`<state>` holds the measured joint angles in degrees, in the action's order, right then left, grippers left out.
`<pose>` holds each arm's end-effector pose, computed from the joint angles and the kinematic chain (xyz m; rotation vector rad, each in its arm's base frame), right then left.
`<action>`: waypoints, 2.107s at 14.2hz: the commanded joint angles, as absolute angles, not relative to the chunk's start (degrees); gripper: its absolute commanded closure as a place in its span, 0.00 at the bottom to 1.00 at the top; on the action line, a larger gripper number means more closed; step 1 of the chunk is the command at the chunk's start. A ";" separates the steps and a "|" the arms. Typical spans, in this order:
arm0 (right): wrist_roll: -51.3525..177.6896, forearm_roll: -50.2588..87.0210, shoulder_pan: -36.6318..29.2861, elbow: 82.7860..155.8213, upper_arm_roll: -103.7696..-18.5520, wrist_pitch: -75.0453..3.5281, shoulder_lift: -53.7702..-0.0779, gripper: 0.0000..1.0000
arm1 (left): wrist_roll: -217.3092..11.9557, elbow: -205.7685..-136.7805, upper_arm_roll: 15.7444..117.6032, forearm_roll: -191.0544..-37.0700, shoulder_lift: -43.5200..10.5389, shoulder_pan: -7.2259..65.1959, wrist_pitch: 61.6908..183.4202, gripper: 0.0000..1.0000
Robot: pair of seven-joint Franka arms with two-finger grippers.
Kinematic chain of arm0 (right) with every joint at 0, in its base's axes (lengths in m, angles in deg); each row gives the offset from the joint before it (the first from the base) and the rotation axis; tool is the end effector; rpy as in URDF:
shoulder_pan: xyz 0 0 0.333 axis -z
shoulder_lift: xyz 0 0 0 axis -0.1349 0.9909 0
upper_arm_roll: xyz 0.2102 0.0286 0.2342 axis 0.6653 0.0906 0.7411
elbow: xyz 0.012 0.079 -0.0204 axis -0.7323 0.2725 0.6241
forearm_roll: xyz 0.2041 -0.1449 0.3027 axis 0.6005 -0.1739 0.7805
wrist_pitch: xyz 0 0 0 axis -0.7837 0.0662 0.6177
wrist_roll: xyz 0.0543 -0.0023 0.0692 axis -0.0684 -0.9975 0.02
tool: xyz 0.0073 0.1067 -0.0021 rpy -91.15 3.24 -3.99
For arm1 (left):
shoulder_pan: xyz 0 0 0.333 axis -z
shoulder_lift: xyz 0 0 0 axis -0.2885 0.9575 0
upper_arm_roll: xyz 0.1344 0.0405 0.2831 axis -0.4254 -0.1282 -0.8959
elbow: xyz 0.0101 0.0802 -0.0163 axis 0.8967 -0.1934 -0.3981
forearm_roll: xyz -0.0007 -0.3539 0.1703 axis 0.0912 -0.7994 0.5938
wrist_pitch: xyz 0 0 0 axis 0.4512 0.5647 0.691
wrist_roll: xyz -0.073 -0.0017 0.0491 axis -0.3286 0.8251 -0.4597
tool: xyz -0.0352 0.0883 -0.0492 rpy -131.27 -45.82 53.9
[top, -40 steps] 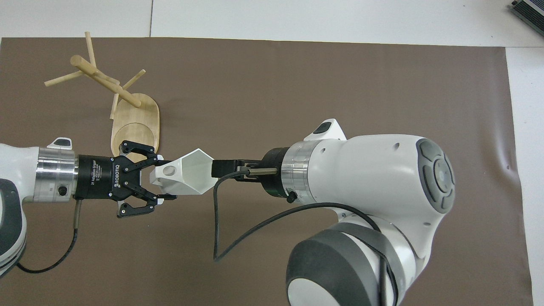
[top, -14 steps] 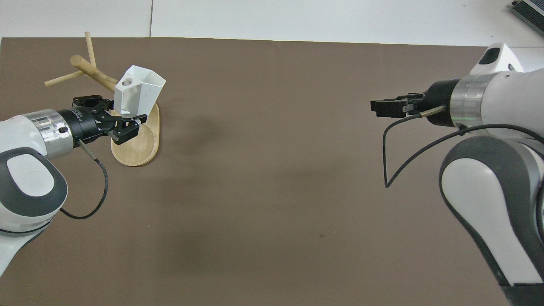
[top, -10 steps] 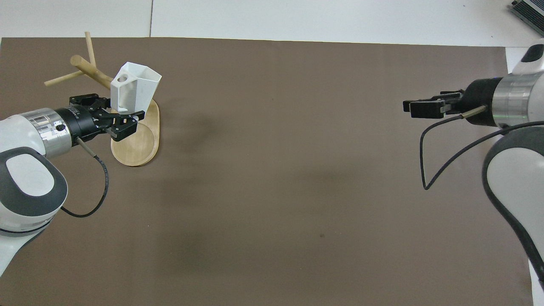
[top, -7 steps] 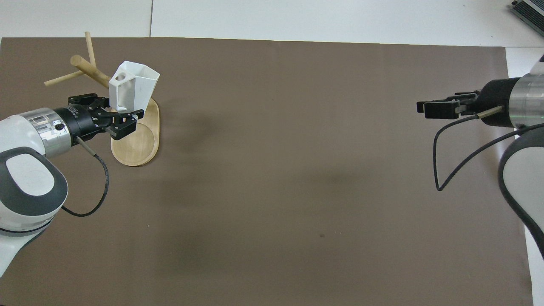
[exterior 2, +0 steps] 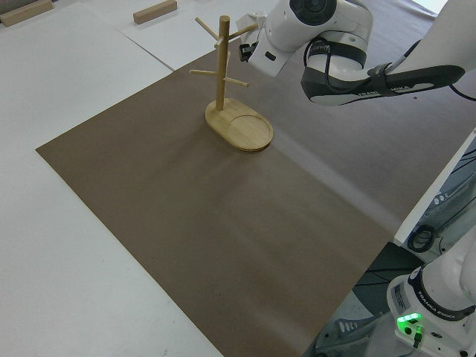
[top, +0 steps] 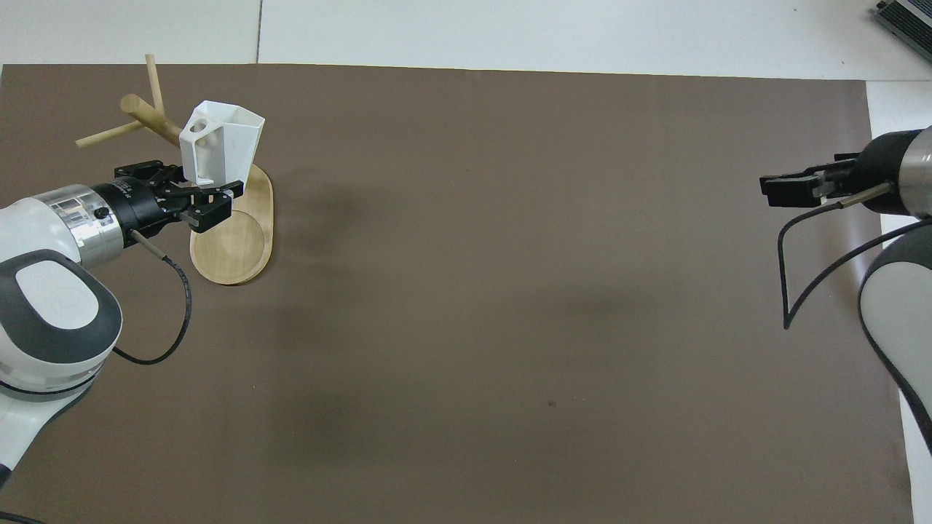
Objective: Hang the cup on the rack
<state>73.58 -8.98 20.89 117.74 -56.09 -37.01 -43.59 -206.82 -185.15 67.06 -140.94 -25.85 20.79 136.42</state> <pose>0.5841 -0.0046 0.5872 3.0647 0.4465 0.4951 0.5714 -0.0525 0.4436 0.5636 2.3653 -0.4317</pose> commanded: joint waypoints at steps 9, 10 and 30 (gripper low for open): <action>62.73 -12.11 21.38 113.46 -56.76 -28.29 -43.23 0.00 | -214.76 -184.51 66.72 -142.19 -24.27 22.66 142.90 0.24; 62.55 -12.82 21.38 112.94 -56.76 -27.94 -43.15 0.00 | -214.85 -184.42 66.72 -142.19 -24.27 22.57 142.90 0.00; 53.06 -12.30 21.29 108.80 -57.99 -13.88 -43.50 0.00 | -211.96 -169.05 65.93 -106.61 -30.42 12.29 105.21 0.00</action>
<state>54.88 -12.18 20.86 109.86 -58.58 -15.98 -43.58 -213.65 -172.90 65.66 -110.78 -31.04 13.44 109.72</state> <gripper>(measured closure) 0.000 0.000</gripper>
